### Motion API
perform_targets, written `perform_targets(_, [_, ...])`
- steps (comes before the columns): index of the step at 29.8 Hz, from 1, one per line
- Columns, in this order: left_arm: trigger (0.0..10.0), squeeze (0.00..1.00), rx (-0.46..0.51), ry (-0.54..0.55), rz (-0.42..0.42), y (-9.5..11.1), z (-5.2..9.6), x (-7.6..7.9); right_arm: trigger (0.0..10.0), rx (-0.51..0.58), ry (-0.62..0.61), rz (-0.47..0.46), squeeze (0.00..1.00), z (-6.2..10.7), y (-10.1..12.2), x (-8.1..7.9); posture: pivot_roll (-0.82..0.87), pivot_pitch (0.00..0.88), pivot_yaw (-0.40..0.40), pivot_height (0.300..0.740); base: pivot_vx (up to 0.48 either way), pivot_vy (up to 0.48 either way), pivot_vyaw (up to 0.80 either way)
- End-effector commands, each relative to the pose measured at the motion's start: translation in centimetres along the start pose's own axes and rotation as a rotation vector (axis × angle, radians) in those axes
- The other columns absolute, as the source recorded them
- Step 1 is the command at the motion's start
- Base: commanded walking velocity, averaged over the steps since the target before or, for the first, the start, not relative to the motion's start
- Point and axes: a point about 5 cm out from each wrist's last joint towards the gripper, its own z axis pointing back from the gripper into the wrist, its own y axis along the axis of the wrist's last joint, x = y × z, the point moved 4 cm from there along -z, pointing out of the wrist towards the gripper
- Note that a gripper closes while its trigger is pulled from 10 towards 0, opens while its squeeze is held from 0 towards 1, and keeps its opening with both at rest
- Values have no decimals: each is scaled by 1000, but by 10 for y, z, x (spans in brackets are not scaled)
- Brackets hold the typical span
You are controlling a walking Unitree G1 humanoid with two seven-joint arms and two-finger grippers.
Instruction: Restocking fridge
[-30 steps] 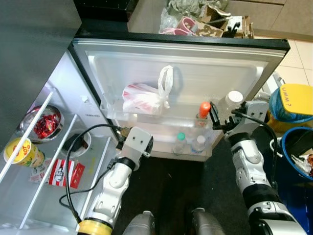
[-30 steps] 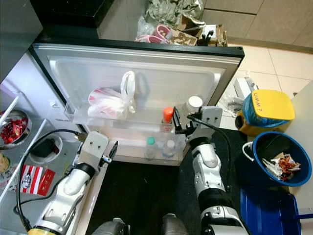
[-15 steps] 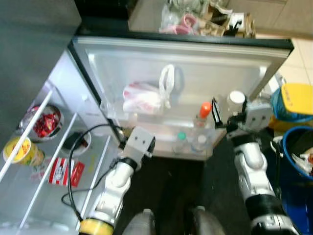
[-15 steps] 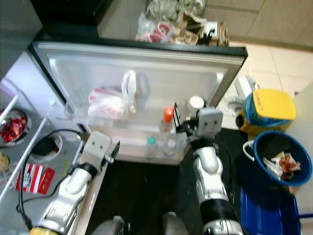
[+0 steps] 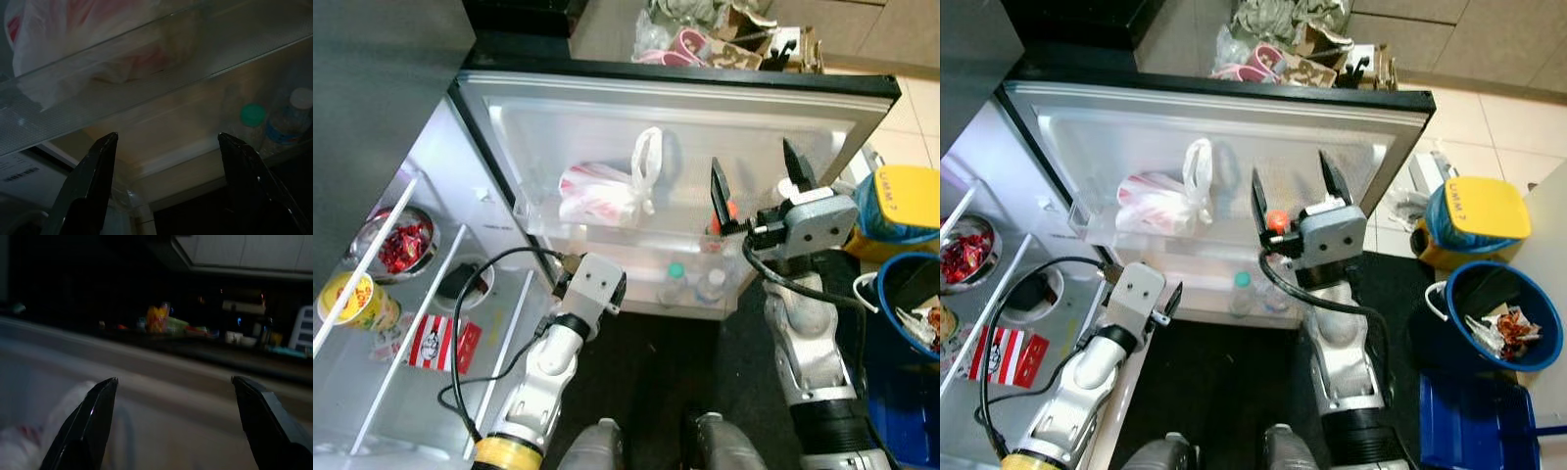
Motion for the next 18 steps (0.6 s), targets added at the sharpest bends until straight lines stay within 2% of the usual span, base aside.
perform_targets(1, [10000,0,-24,-14,6,-7,2,8,10000,13,49,-1,0,-2,8,-12,55,241,-26,740,0,0,0])
perform_targets(2, [10000,0,-24,-14,6,-7,2,8,10000,13,49,-1,0,-2,8,-12,55,241,-26,740,0,0,0])
perform_targets(4, [10000,0,-23,-13,7,-7,1,8,10000,-11,79,-50,0,-1,7,-23,54,239,-27,740,0,0,0])
perform_targets(6, [10000,0,-22,-12,8,-7,1,8,10000,-102,157,-125,0,6,-10,-46,53,231,-23,740,0,0,0])
perform_targets(8, [10000,0,-23,-11,9,-7,0,9,10000,-149,197,-162,0,10,-18,-57,53,231,-23,740,0,0,0])
perform_targets(11, [10000,0,-20,-18,4,-7,0,9,10000,-305,229,-312,0,16,-48,-76,59,224,-18,740,0,0,0])
perform_targets(14, [10000,0,-20,-18,3,-7,-1,9,10000,-350,238,-363,0,17,-56,-80,65,216,-15,740,0,0,0])
perform_targets(16, [10000,0,-16,-12,-1,-5,-3,6,10000,-409,205,-400,0,11,-71,-74,77,208,-11,740,0,0,0])
perform_targets(18, [10000,0,-14,-6,-4,-5,-3,3,10000,-434,159,-392,0,-1,-83,-62,82,203,-9,740,0,0,0])
